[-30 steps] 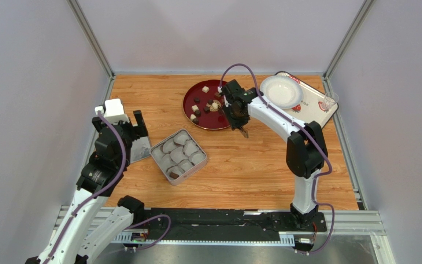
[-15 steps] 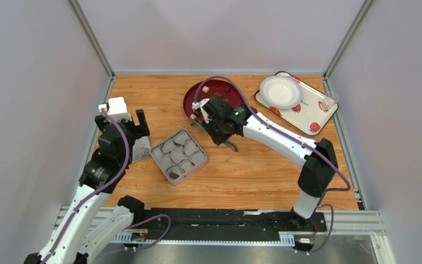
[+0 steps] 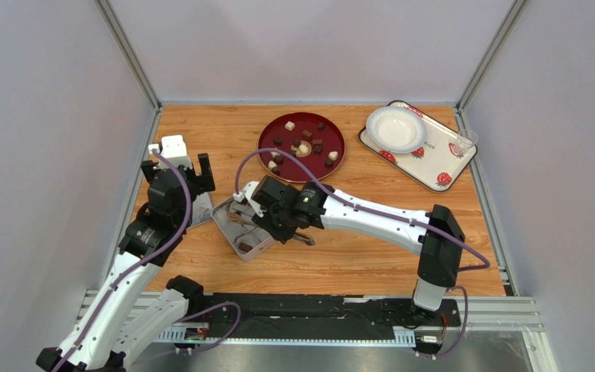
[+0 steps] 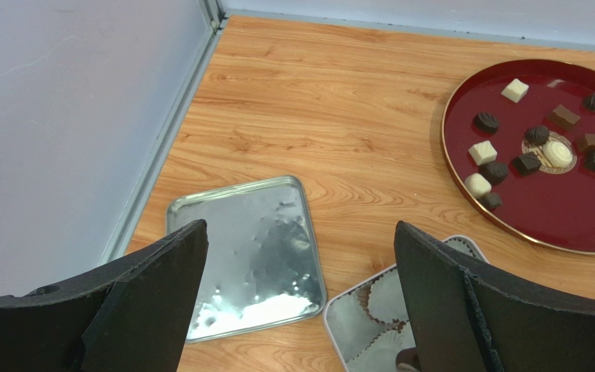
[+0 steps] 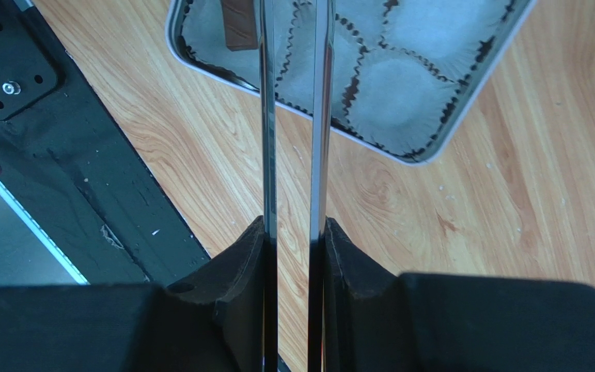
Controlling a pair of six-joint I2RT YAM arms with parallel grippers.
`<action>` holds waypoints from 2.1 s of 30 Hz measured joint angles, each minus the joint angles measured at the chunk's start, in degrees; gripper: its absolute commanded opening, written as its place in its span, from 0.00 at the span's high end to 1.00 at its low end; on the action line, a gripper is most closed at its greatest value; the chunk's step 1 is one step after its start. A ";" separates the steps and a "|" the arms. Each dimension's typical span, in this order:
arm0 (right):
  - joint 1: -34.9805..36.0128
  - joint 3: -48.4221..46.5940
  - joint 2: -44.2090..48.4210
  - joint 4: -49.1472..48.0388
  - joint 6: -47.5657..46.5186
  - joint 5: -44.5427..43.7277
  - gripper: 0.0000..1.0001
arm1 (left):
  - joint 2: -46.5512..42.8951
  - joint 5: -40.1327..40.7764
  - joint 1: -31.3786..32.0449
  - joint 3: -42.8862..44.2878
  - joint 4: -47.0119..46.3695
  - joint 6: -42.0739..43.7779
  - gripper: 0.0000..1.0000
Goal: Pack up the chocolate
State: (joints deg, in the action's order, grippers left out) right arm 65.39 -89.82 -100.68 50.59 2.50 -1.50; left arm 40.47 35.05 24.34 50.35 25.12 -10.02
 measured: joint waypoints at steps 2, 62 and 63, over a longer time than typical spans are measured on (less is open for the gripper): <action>0.87 0.00 -1.11 -0.74 0.00 0.13 0.78 | 0.13 0.02 0.00 -0.09 -0.02 0.00 0.02; 4.31 -0.98 -8.66 -2.32 -0.46 -4.85 0.67 | 0.09 0.17 0.00 -0.09 -0.50 0.02 0.02; 4.31 -0.98 -8.76 -2.27 -0.46 -4.83 0.65 | 0.09 0.17 0.00 -0.09 -0.50 0.02 0.02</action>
State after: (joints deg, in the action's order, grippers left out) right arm 69.69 -90.80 -109.45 48.31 2.04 -6.33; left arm 40.56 35.22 24.34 50.26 24.62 -10.00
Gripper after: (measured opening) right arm 0.327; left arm 0.981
